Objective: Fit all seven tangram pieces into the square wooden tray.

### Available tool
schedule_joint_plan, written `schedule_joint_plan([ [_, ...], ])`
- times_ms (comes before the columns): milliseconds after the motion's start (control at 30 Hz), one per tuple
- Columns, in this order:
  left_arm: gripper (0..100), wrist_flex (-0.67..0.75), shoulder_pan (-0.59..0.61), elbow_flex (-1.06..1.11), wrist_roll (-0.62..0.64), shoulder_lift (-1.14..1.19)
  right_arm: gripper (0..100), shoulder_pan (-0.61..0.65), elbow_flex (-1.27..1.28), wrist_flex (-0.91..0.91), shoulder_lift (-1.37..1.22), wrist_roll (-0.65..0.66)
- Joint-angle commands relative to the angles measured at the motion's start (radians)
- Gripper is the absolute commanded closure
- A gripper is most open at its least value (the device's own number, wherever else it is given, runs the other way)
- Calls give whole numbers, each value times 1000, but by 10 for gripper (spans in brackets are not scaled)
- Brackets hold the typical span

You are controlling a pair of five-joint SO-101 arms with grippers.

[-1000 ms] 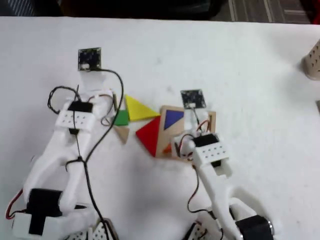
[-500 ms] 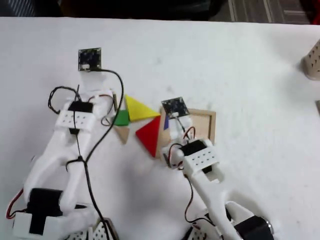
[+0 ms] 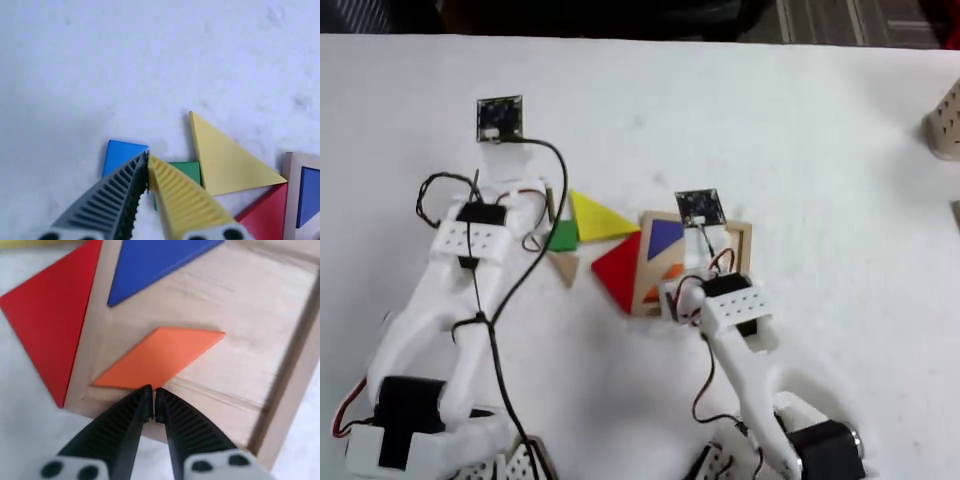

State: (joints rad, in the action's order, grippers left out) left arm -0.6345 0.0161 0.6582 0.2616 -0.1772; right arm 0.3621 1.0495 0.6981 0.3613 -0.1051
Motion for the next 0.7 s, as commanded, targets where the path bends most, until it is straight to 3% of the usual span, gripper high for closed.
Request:
schedule_joint_plan([
  [0, 976, 20, 16, -9, 6, -2, 981, -42, -54, -16, -45, 2],
  [400, 976, 25, 16, 3, 6, -2, 981, -196, -135, -24, -74, -5],
  [667, 976, 26, 15, 3, 6, -2, 982, -186, -129, 44, 42, -46],
])
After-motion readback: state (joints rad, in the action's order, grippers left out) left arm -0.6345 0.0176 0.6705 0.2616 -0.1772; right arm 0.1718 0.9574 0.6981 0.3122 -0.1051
